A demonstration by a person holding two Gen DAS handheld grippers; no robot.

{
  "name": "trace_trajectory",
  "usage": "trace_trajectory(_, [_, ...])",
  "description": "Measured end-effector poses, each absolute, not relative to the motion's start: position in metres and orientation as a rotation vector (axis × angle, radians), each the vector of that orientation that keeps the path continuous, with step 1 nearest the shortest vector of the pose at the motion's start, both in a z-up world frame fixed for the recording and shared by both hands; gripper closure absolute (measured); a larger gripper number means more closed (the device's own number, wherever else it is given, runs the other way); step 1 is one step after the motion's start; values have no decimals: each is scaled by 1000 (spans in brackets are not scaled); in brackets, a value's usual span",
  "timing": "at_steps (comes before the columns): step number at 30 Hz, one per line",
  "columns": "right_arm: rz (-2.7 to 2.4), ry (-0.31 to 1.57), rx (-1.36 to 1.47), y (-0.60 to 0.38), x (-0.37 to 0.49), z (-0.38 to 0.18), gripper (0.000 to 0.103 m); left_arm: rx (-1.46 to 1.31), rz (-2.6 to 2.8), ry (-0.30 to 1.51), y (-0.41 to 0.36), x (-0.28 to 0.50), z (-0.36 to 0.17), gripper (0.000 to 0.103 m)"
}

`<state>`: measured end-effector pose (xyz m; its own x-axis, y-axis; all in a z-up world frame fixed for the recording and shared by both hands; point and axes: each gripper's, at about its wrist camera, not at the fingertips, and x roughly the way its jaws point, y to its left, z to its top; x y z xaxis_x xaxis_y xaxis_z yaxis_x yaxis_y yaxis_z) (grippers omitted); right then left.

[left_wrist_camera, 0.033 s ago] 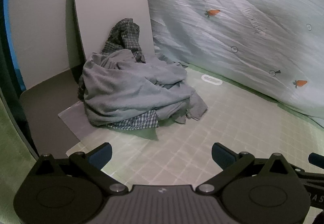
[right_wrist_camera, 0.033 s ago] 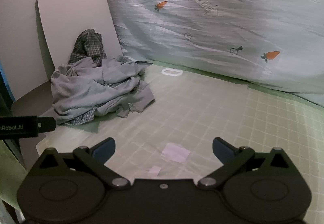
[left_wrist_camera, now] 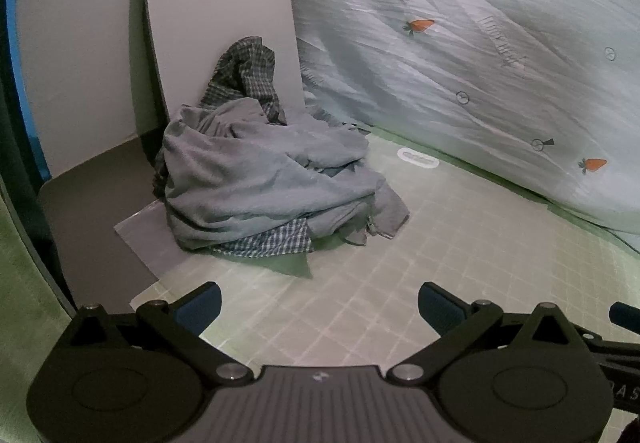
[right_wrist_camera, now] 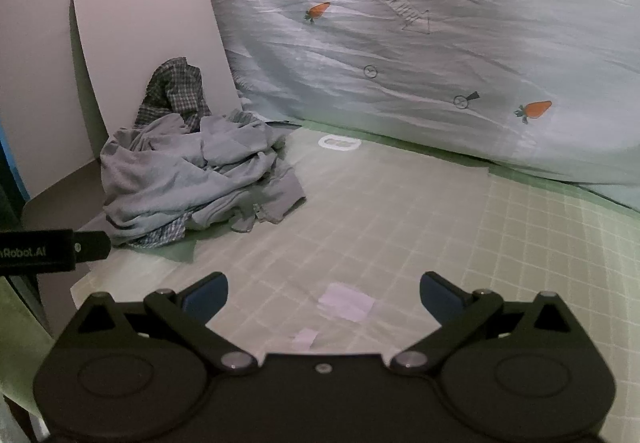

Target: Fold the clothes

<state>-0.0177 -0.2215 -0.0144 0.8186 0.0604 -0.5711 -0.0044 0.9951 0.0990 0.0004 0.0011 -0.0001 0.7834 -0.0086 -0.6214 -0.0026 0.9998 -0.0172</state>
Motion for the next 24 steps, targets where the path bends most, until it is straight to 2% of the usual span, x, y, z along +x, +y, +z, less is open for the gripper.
trace_trajectory(24, [32, 618, 77, -222, -18, -19, 0, -19, -7, 668, -1, 6, 4, 0])
